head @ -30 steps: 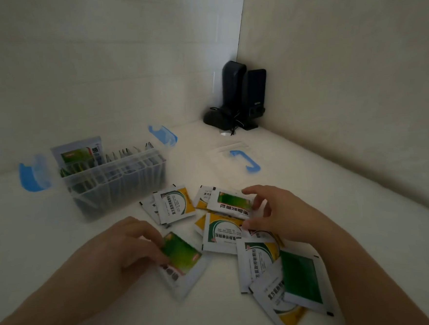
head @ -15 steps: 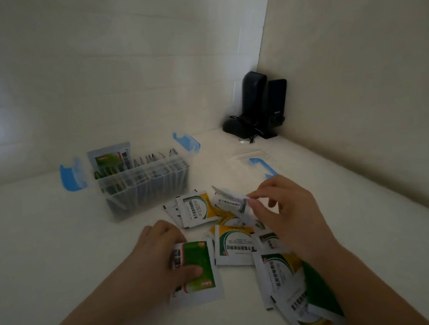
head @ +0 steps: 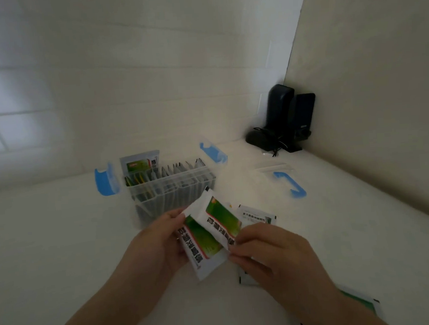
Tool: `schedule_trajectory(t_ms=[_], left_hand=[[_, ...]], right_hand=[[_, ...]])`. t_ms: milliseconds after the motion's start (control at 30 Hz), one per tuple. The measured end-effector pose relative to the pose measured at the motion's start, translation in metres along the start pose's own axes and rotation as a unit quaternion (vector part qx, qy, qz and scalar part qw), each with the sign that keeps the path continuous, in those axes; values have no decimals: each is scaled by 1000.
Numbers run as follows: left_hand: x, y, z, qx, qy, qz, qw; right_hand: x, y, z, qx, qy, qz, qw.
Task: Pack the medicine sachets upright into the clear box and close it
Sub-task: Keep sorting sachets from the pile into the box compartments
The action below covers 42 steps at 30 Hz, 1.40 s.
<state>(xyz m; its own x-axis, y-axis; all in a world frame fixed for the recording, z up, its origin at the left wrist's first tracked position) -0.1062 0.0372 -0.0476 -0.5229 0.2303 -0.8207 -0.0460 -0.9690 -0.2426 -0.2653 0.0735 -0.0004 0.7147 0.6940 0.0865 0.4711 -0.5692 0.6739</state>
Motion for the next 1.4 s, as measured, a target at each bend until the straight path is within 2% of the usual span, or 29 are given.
schedule_trajectory(t_ms=[100, 233, 467, 700, 900, 967, 1067, 1133, 1200, 1233, 1300, 1333, 1400], left_hand=[[2, -3, 7, 44, -3, -8, 999], [1, -9, 10, 73, 5, 1, 997], [-8, -13, 6, 67, -2, 24, 997], [-8, -11, 3, 80, -68, 3, 995], [-3, -15, 15, 118, -78, -56, 988], [-3, -14, 14, 106, -44, -29, 993], [-8, -15, 6, 55, -51, 13, 997], [-13, -14, 4, 37, -70, 42, 996], [-18, -13, 4, 32, -83, 76, 993], [-18, -13, 4, 37, -89, 88, 991], [-15, -14, 7, 53, -79, 99, 990], [-13, -16, 10, 65, -58, 98, 991], [-8, -17, 13, 75, 37, 101, 991]], right_hand=[[4, 0, 3, 11, -54, -39, 998], [6, 1, 4, 24, -64, -33, 997], [2, 0, -2, -18, -8, -7, 1000], [-5, 2, 1, -8, 54, 16, 998], [0, 2, 5, 21, -27, -20, 999], [1, 3, 5, 21, -34, -17, 999], [-3, 5, 0, 0, 16, 58, 998], [-11, 4, -2, 14, 71, 173, 982], [-16, 0, 8, 93, 205, 305, 925], [-17, -4, 18, 146, 268, 335, 891], [-10, -6, 30, 206, 380, 344, 834], [-8, -6, 34, 203, 411, 330, 825], [-12, -8, 39, 163, 406, 334, 835]])
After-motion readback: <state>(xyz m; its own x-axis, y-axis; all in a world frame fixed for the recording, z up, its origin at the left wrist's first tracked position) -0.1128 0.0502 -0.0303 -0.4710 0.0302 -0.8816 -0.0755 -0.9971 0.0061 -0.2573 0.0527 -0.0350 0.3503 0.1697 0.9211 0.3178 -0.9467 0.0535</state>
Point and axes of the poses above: each hand's wrist, its own y-axis towards the middle knuckle, its own z-axis out of the palm, x = y × z, the point moved 5 cm from there along y, towards the middle knuckle, and after that the axes turned 6 degrees about -y, right-handed, at the moved point
